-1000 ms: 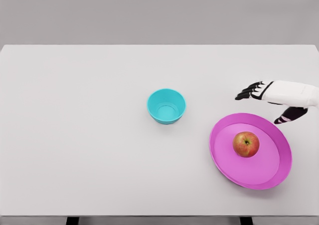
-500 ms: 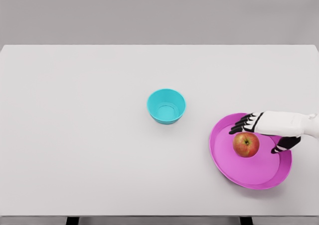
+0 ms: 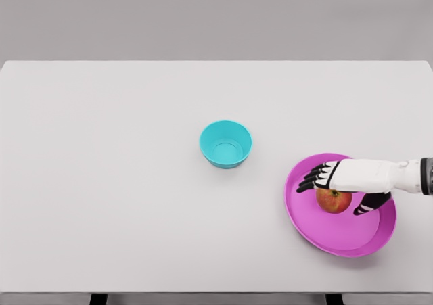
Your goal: Put the apple from the pink plate into the blue bowl with your right arm
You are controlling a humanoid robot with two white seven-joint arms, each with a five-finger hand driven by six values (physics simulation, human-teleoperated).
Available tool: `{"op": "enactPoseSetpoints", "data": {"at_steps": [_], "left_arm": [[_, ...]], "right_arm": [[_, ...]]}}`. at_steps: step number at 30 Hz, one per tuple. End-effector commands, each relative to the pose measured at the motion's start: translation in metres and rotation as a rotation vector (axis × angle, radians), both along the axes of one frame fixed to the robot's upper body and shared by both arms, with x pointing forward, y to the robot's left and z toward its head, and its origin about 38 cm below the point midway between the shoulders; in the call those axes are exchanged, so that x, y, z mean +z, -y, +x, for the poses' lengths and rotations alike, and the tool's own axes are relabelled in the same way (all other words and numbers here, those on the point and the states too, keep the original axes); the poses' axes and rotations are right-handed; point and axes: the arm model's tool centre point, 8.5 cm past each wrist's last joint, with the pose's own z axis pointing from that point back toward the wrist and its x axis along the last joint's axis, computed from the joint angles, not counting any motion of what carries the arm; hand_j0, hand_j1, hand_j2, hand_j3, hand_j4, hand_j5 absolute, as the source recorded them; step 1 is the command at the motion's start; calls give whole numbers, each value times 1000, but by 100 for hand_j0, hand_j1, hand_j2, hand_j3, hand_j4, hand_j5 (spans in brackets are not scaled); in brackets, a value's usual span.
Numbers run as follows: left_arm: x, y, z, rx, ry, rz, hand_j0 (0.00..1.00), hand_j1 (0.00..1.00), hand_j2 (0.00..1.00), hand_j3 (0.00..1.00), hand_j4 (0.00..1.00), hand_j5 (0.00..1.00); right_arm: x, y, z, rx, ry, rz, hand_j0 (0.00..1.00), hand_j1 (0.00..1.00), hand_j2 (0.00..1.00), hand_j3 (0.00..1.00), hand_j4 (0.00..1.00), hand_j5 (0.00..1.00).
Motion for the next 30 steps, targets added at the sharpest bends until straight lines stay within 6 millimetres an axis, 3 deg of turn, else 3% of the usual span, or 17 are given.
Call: {"op": "enactPoseSetpoints", "data": {"at_steps": [1,5,8,10,11,16,24,30], "left_arm": [[0,0,0,0,0,0,100,100,100,100,100,100],[0,0,0,0,0,0,100,100,100,100,100,100],[0,0,0,0,0,0,100,100,100,100,100,100],[0,0,0,0,0,0,100,100,100,100,100,100],[0,0,0,-1,0,0,100,100,100,100,100,100],[0,0,0,0,0,0,100,100,100,100,100,100],[0,0,0,0,0,0,100,100,100,100,100,100],[0,0,0,0,0,0,100,100,100,100,100,100]], "right_arm": [[-3,-2,2,-1,-4,2,100,100,100,100,100,100],[-5,-1,0,4,-15,-11,99,99,99,99,99,99],[-8,4,-1,13,-43,-65,66,66,66,66,66,66],[-11,6,1,12,-48,-78,56,56,56,56,56,56],[-11,7,0,13,-52,-90,44,44,44,44,44,44],[-15,7,3,12,-52,-99,44,44,44,44,44,44],[-16,2,6,24,-44,-99,32,32,32,32,32,32],[15,-15,16,56,38,-49,29,29,29,29,29,29]]}}
